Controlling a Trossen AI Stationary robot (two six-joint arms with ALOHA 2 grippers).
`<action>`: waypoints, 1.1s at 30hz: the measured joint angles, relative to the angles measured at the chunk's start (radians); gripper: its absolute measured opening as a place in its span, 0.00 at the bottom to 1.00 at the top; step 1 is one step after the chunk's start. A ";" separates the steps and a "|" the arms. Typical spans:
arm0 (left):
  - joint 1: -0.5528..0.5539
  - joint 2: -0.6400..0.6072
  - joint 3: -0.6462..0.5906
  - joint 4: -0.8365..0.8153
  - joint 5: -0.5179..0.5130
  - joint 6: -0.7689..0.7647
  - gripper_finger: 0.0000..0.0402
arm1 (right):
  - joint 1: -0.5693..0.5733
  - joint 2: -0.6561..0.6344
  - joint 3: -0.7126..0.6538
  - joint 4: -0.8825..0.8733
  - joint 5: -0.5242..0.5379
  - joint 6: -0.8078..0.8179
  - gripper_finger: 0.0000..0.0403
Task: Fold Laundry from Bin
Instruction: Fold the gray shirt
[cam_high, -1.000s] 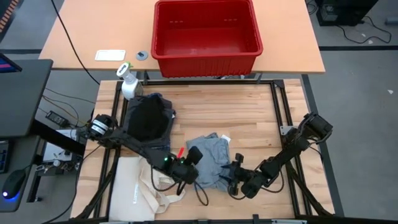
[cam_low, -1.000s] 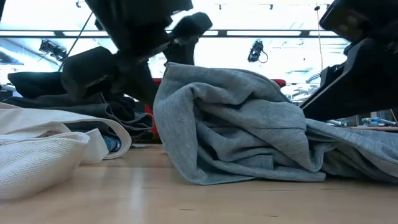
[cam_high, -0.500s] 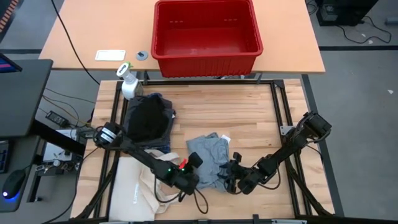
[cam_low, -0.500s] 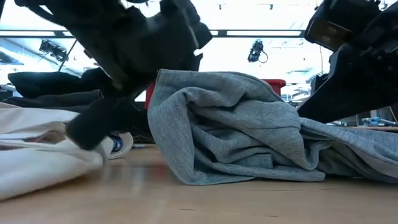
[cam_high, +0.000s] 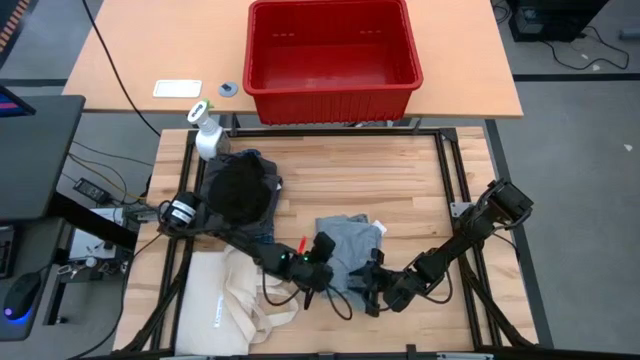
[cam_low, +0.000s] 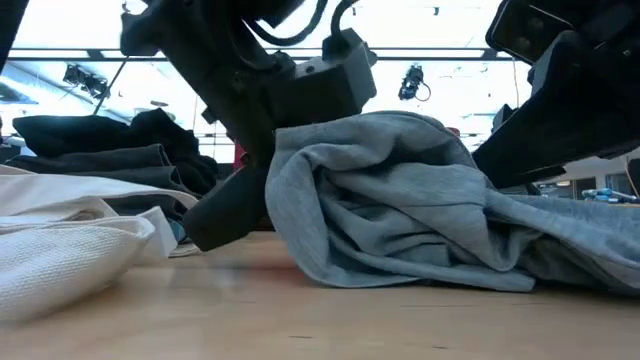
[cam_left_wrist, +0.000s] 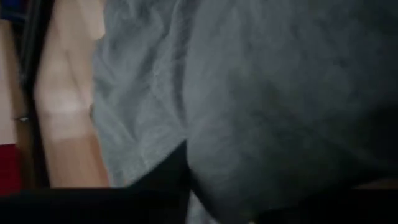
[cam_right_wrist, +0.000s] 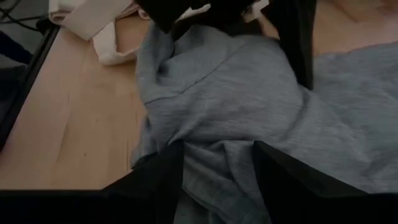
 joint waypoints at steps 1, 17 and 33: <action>0.005 0.000 0.000 0.001 0.016 0.000 0.22 | 0.000 0.000 0.000 0.001 -0.002 -0.002 0.50; -0.067 -0.181 0.001 -0.362 0.133 0.003 0.04 | 0.129 -0.198 0.001 -0.326 0.124 -0.001 0.50; -0.026 -0.159 0.001 -0.393 0.143 -0.038 0.07 | -0.007 0.084 0.002 -0.218 0.094 0.070 0.52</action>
